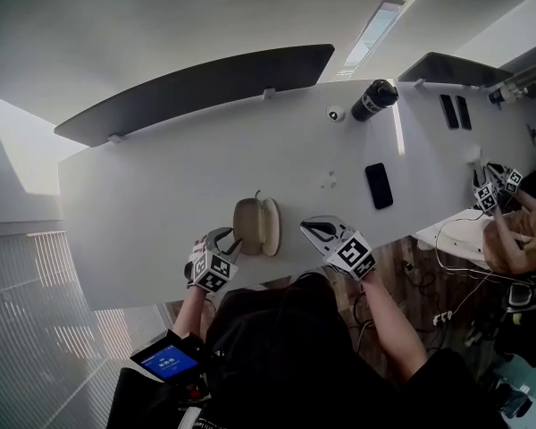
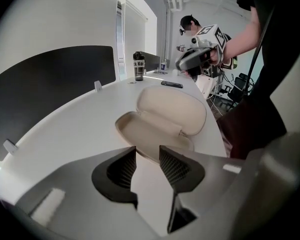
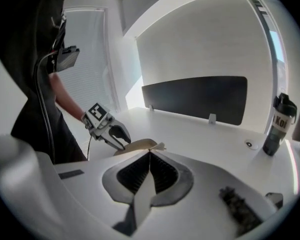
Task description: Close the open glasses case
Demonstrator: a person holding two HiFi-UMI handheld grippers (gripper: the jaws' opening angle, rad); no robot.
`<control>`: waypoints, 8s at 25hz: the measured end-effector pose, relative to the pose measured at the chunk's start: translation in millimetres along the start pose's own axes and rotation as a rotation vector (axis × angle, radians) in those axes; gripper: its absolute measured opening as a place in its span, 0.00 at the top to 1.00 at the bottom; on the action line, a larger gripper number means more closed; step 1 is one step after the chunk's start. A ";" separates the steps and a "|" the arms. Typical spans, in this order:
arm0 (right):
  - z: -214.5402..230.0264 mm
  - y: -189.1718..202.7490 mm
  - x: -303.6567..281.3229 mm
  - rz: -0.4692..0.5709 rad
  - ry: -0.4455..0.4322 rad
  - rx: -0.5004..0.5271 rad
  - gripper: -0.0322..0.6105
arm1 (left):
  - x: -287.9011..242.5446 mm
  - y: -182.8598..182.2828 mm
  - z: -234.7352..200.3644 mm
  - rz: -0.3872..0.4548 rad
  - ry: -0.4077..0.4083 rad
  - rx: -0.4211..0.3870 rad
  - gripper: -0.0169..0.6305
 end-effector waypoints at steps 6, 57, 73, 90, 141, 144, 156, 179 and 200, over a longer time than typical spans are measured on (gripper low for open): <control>-14.4 7.2 -29.2 -0.094 -0.085 0.243 0.94 | -3.0 1.2 -1.3 0.008 0.003 0.011 0.74; -67.6 -16.7 -116.6 -0.116 -0.372 0.477 0.69 | -4.7 4.2 0.1 0.051 -0.024 0.061 0.74; -74.6 -14.8 -140.0 -0.124 -0.352 0.539 0.69 | 37.3 -50.5 8.4 0.170 -0.045 -0.012 0.81; -52.0 -29.7 -131.4 -0.058 -0.241 0.395 0.69 | 5.7 -35.2 25.9 0.101 0.014 0.006 0.82; -43.0 3.2 -124.8 -0.111 -0.288 0.335 0.80 | -7.6 -15.9 18.4 0.155 0.082 0.260 0.82; -44.3 3.6 -125.4 -0.110 -0.293 0.330 0.80 | -6.9 -14.9 18.4 0.156 0.078 0.261 0.82; -13.4 -40.7 -88.4 0.136 -0.057 -0.064 0.81 | -4.8 -13.8 15.9 0.129 0.060 0.247 0.82; -22.2 -24.0 -33.2 0.254 0.107 -0.231 0.83 | 29.7 -59.9 23.2 0.324 0.079 0.153 0.83; -44.4 -39.7 -35.6 0.233 0.182 -0.143 0.94 | 105.5 -82.1 1.5 0.636 0.059 0.276 0.87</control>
Point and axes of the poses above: the fingertips, and each gripper's own axes: x backward along the fingers, z to its right, y out of its underside, the point moved 1 cm from there along x, backward along the fingers
